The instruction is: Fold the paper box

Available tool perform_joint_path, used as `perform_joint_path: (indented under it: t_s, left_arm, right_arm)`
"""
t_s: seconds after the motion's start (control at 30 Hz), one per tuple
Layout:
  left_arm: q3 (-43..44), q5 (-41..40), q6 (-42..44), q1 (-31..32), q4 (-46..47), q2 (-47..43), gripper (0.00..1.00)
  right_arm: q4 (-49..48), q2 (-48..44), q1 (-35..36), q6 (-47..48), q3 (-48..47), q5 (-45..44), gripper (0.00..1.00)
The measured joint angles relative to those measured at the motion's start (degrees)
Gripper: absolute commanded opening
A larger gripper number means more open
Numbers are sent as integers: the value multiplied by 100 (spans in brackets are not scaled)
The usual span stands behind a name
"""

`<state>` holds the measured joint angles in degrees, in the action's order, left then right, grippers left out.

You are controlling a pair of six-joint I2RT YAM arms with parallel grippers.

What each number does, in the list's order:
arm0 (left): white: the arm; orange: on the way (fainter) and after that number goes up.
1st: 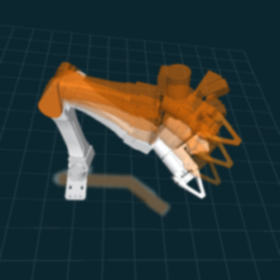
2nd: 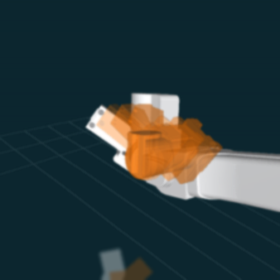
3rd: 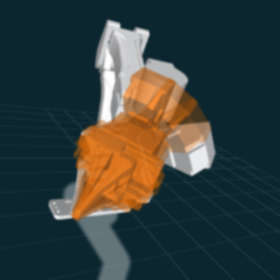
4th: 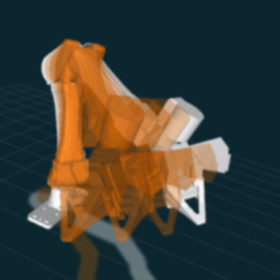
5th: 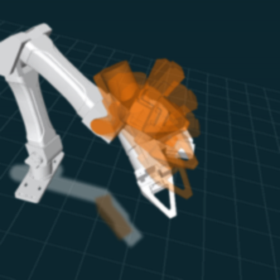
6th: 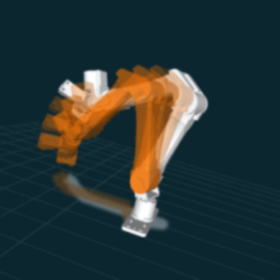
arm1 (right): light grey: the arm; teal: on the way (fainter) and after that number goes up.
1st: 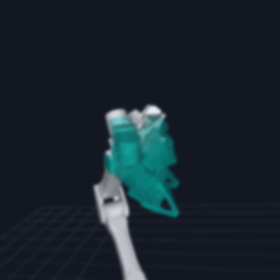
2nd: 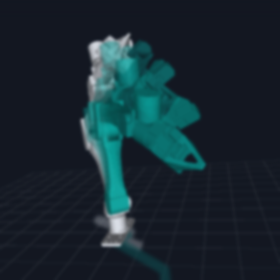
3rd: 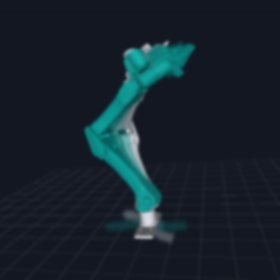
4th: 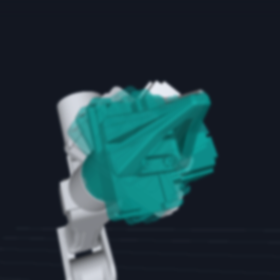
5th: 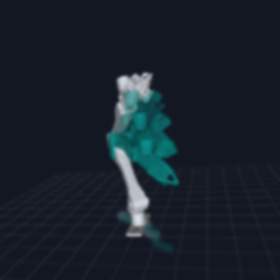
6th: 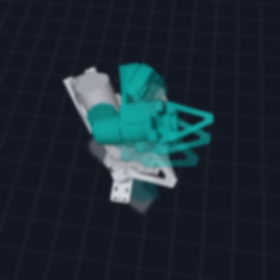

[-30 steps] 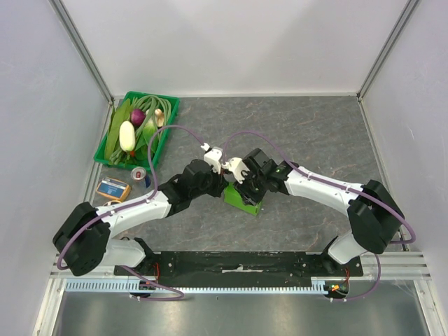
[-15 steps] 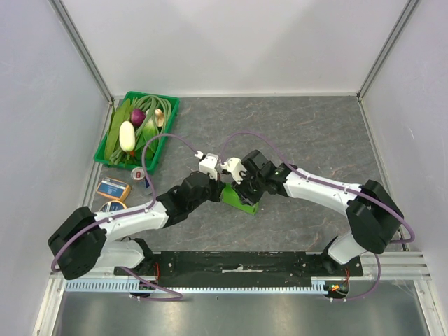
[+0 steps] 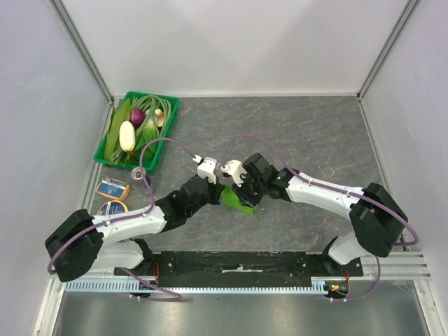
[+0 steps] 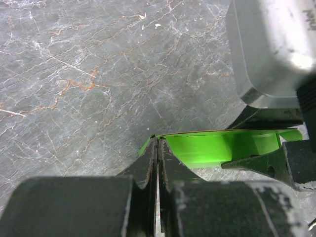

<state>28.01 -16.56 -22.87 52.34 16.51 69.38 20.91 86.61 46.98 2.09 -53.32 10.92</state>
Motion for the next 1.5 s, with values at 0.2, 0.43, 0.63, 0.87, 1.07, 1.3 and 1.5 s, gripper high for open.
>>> perform_joint_path:
  t_s: [0.2,0.43,0.63,0.87,1.07,1.3,1.5]
  left_arm:
    - [-133,-15,160,48,-26,-210,2]
    - [-149,-114,170,105,-9,-181,2]
    - [-216,-433,103,306,-44,-170,2]
    - [-214,-695,35,407,-90,-166,2]
    - [-28,-763,-26,407,-428,-125,2]
    - [151,-785,-33,413,-728,-74,2]
    - [205,-793,-33,420,-846,-68,2]
  right_arm:
    - [-50,-42,44,105,44,15,35]
    - [-68,-42,44,96,44,-17,47]
    - [-83,-81,-70,-295,42,-518,62]
    - [105,-369,-103,-914,31,-691,71]
    - [1012,-1043,-109,-1569,-216,-1082,51]
    - [1572,-1681,-94,-2109,-256,-1342,34]
    - [1646,-1652,-17,-2247,-232,-1414,36]
